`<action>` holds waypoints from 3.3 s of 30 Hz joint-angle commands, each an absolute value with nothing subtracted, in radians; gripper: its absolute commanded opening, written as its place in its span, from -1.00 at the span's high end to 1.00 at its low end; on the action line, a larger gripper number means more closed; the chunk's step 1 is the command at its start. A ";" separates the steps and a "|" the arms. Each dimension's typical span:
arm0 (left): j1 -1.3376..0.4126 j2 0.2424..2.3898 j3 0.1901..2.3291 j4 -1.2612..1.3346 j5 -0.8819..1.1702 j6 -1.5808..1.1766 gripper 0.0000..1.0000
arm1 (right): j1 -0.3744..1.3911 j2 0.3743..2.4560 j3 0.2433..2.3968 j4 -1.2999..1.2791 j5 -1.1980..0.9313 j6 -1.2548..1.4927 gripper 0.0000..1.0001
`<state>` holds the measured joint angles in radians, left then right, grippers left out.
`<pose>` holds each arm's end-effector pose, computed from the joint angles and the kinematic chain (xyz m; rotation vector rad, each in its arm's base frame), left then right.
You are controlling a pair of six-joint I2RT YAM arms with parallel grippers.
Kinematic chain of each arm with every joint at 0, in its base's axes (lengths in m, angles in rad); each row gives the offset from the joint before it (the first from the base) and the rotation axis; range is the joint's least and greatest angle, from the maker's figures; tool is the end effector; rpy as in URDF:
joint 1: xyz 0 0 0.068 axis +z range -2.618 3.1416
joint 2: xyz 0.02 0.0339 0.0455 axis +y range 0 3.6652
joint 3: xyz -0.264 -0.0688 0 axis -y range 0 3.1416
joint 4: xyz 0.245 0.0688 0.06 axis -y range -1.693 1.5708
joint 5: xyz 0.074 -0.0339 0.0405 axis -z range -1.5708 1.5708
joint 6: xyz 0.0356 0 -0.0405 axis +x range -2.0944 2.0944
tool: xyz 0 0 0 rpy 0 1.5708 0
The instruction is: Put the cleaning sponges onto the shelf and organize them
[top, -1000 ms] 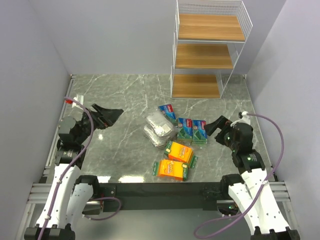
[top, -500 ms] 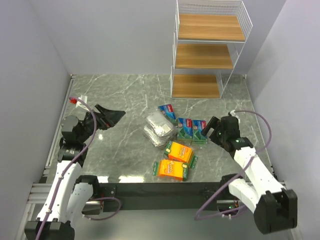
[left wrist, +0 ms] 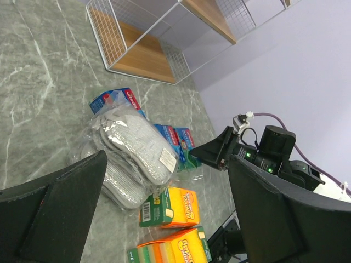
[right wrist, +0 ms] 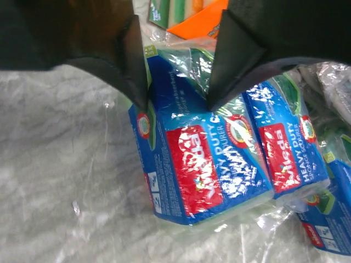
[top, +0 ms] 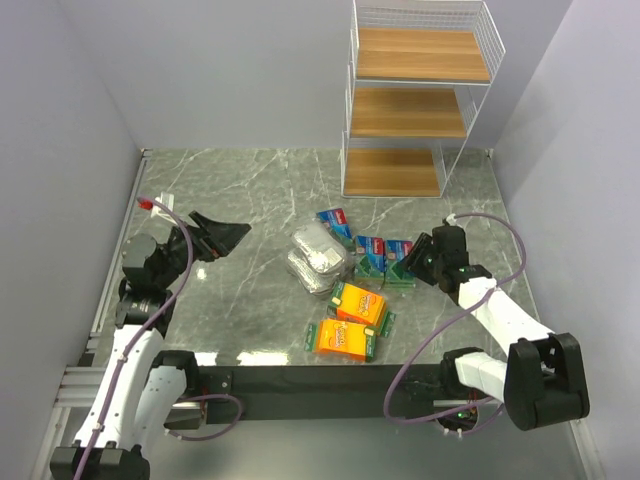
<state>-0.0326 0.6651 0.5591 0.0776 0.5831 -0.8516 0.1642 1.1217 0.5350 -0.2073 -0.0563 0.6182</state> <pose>0.1652 -0.0250 0.3072 -0.2154 1.7053 -1.1338 0.2161 0.0378 0.1875 0.5149 2.3524 0.4384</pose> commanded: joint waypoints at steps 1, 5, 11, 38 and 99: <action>-0.035 0.652 0.560 0.083 0.594 -0.838 -0.99 | 0.170 1.126 0.531 -0.176 -0.012 0.606 0.01; -0.035 0.644 0.557 0.080 0.594 -0.839 -0.99 | 0.169 1.140 0.554 -0.210 0.035 0.618 0.39; -0.035 0.641 0.558 0.071 0.591 -0.838 -0.99 | 0.169 1.156 0.636 -0.256 0.123 0.612 0.87; -0.035 0.597 0.572 0.051 0.594 -0.845 -0.99 | 0.156 1.189 0.879 -0.465 0.324 0.715 -0.38; -0.035 0.557 0.474 0.064 0.604 -0.893 -0.99 | 0.054 1.077 0.379 0.121 0.003 1.332 -0.23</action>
<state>-0.0326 0.5663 0.4847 0.0265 0.5892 -0.8787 0.0620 1.1011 0.3588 0.0761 0.0105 1.3663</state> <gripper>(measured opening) 0.995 0.613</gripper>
